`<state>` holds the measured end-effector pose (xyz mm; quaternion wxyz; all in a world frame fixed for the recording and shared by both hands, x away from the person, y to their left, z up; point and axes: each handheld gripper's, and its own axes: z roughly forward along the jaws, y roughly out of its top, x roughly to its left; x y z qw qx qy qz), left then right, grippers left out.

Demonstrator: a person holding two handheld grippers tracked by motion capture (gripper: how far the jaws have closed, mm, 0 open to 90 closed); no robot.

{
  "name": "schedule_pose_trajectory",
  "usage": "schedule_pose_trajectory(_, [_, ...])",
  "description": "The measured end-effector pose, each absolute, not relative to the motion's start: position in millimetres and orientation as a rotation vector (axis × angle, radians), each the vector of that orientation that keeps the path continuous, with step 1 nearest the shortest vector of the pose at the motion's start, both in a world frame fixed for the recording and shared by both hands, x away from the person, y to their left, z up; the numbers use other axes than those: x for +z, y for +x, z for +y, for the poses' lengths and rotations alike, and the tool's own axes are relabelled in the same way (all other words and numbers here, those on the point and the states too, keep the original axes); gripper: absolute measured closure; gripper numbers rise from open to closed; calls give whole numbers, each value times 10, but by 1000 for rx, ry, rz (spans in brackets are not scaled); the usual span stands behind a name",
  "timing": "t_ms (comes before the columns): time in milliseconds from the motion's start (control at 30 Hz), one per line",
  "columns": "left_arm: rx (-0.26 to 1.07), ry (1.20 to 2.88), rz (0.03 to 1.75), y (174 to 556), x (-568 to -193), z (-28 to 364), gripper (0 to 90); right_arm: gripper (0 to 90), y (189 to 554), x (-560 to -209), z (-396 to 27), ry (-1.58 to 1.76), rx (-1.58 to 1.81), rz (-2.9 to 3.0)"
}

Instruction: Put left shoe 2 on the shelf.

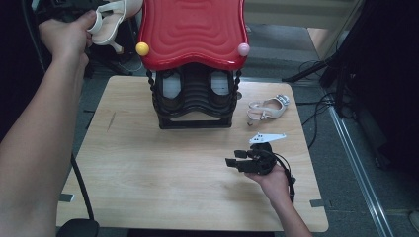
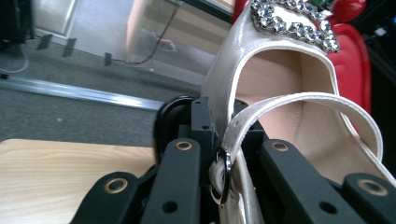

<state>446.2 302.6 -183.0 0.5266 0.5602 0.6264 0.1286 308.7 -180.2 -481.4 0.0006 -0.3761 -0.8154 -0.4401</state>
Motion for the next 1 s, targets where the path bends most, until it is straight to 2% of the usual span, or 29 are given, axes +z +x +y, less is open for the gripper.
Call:
schedule_pose_trajectory(333, [320,1384,1446,4549,-1588,2609,821,463,3083,-4816,-1779,-1159,-1377,-2570])
schedule_pose_trajectory(667, [289,1439,1419,4680,-1662,2219,819,463,3084,-4805,-1802,-1156,-1373,-2583])
schedule_pose_trajectory(1000, [279,1452,1421,4771,-1842,2026,808,463,3086,-4801,-1815,-1149,-1377,-2583])
